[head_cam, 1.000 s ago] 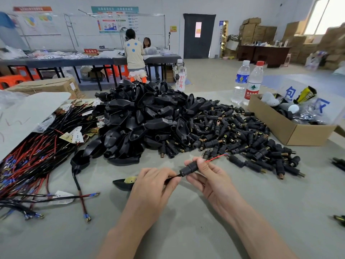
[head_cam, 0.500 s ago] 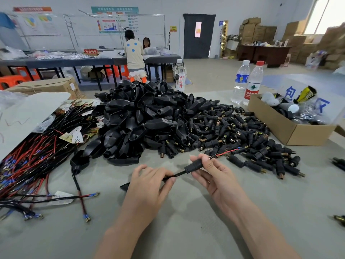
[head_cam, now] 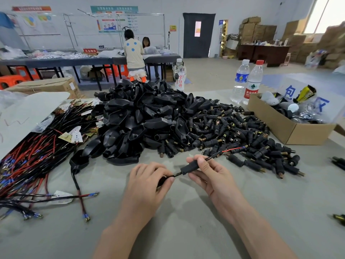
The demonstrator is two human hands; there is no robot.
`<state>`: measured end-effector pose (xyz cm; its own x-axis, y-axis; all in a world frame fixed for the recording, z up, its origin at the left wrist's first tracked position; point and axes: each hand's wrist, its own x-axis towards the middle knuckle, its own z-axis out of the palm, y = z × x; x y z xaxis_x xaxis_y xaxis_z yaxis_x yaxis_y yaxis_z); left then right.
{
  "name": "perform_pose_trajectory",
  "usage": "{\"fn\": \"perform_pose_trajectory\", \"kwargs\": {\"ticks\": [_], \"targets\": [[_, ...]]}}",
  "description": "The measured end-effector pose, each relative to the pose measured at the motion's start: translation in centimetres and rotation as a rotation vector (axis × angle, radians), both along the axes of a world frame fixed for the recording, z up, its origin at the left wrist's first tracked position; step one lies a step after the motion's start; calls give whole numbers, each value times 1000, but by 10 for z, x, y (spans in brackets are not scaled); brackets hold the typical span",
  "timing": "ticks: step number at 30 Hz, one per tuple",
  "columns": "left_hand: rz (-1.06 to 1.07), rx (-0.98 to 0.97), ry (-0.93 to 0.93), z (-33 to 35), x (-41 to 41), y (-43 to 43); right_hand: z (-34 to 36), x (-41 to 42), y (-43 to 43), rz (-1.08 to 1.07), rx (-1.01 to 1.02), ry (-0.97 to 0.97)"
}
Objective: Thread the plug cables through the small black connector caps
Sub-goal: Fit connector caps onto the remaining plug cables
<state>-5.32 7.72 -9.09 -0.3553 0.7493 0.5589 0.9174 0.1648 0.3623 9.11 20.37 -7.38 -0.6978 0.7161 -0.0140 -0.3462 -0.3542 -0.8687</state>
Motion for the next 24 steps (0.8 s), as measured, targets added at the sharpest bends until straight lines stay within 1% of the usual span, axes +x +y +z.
{"fn": "perform_pose_trajectory", "kwargs": {"ticks": [4, 8, 10, 12, 15, 19, 24], "targets": [[-18, -2, -22, -6, 0, 3, -1, 0, -2, -1, 4, -8], [-53, 18, -7, -8, 2, 4, -5, -2, -9, 10, 92, -57], [-60, 44, -26, -6, 4, 5, -4, -1, -10, 22, 99, -51], [-61, 82, -75, -3, 7, 4, -2, 1, -6, 19, 66, -11], [-56, 118, -189, -1, 5, 1, 2, 5, 3, -1, -44, 77], [-103, 85, -344, -1, 3, -1, 2, 7, 8, 1, -106, 113], [-105, -20, -420, -8, 3, 0, 1, 8, 9, -35, -110, 87]]}}
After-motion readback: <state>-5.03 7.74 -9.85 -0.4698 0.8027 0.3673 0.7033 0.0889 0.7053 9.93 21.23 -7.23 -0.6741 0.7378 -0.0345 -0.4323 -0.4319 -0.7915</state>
